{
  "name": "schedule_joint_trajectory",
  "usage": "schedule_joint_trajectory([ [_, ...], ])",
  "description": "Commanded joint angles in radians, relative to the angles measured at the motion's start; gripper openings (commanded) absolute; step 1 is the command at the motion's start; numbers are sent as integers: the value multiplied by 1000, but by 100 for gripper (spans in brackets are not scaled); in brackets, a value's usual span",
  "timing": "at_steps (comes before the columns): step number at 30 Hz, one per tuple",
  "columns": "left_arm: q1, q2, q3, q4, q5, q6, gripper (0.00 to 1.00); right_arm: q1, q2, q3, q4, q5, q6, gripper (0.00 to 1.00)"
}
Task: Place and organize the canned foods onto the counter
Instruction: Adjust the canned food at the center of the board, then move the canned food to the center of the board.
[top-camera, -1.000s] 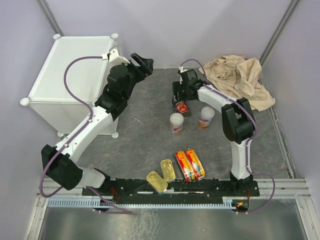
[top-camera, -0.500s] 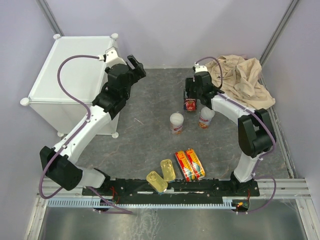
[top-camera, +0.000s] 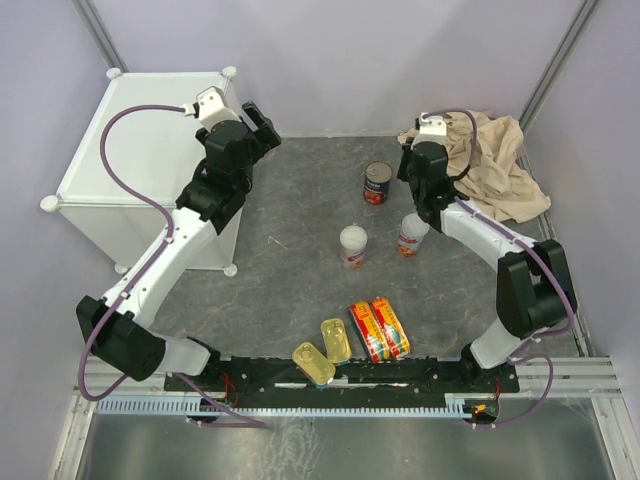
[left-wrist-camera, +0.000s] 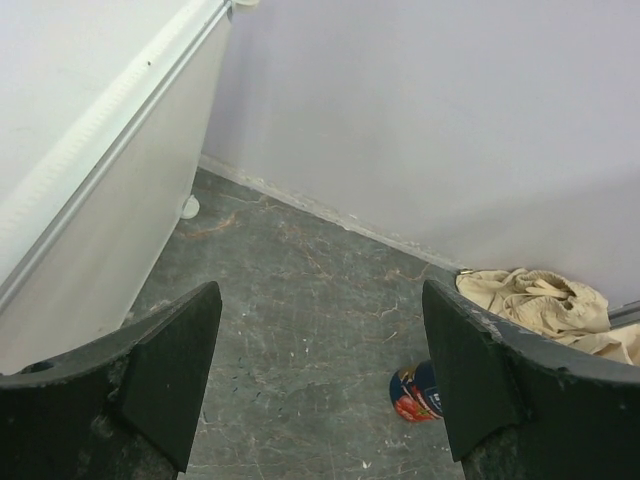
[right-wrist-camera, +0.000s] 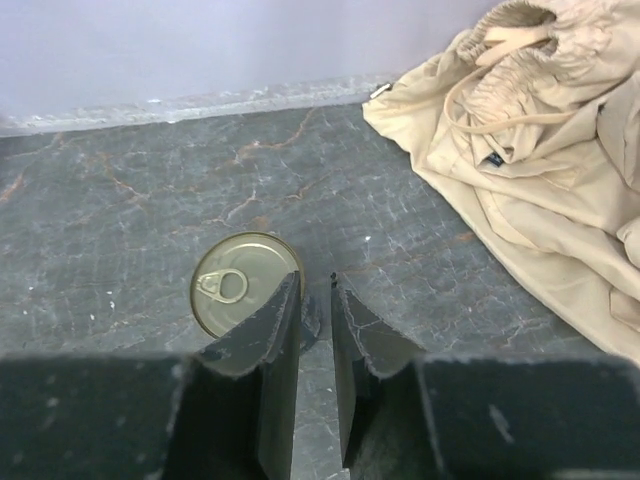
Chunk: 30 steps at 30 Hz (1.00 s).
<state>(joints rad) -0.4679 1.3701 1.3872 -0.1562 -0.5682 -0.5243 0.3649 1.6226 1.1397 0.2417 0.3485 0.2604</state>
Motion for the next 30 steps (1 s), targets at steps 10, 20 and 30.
schedule_joint_trajectory([
  [10, 4, -32, 29, 12, 60, -5, 89, -3, 148, 259, -250, -271, 36, 72],
  [20, 3, -24, 18, 21, 119, -34, 89, 3, 292, 402, -385, -264, 28, 88],
  [30, 4, -3, 5, 57, 156, -42, 90, 3, 335, 444, -429, -222, 4, 99],
])
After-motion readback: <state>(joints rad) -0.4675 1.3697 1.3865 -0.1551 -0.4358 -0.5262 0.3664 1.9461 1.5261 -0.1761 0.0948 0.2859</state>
